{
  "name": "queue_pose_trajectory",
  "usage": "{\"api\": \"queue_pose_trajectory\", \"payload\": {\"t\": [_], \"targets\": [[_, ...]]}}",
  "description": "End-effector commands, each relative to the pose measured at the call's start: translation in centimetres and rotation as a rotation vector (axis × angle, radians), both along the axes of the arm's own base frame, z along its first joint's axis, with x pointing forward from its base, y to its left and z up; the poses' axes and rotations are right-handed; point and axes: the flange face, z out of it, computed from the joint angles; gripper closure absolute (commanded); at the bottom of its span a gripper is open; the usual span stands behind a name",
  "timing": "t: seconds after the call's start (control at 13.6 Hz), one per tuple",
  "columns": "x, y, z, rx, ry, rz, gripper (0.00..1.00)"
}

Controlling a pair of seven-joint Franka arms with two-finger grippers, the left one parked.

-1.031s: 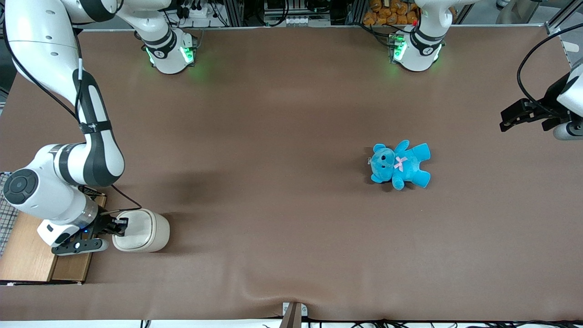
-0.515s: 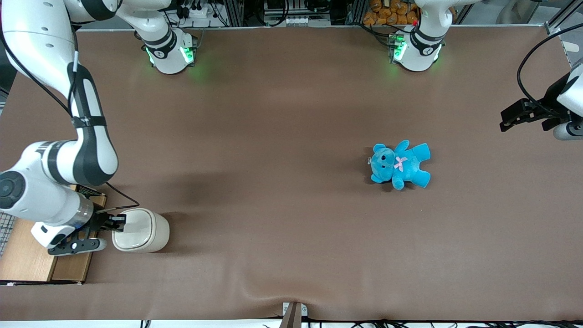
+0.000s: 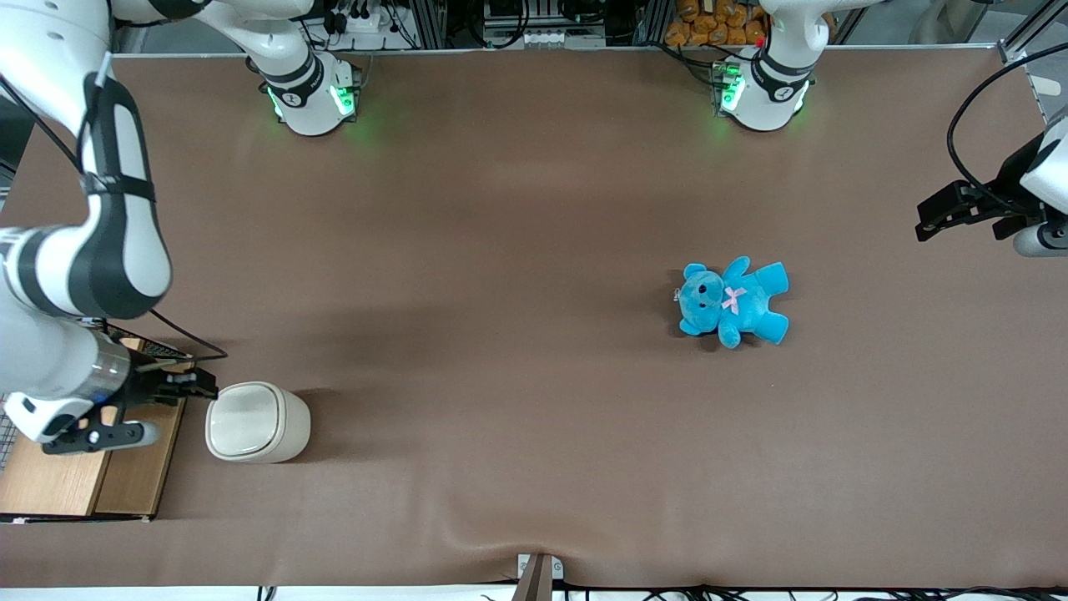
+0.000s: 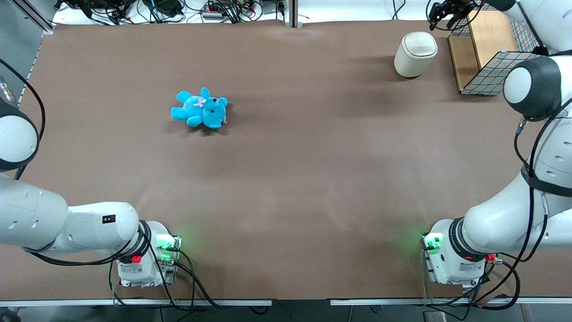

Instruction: Open trash can with right arm

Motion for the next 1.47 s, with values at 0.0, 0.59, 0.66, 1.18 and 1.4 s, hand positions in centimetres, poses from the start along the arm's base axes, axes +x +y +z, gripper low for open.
{"api": "queue_pose_trajectory", "payload": {"t": [0.0, 0.59, 0.66, 1.18, 1.4], "targets": [[-2.7, -0.4, 5.1, 0.024, 0.036, -0.012, 0.0], [-11.9, -3.9, 15.4, 0.027, -0.016, -0.065, 0.0], [-13.2, -4.2, 16.1, 0.029, -0.028, -0.077, 0.0], [-17.3, -5.4, 19.0, 0.023, -0.019, -0.089, 0.0], [-16.9, -5.4, 19.4, -0.013, -0.033, -0.084, 0.0]]}}
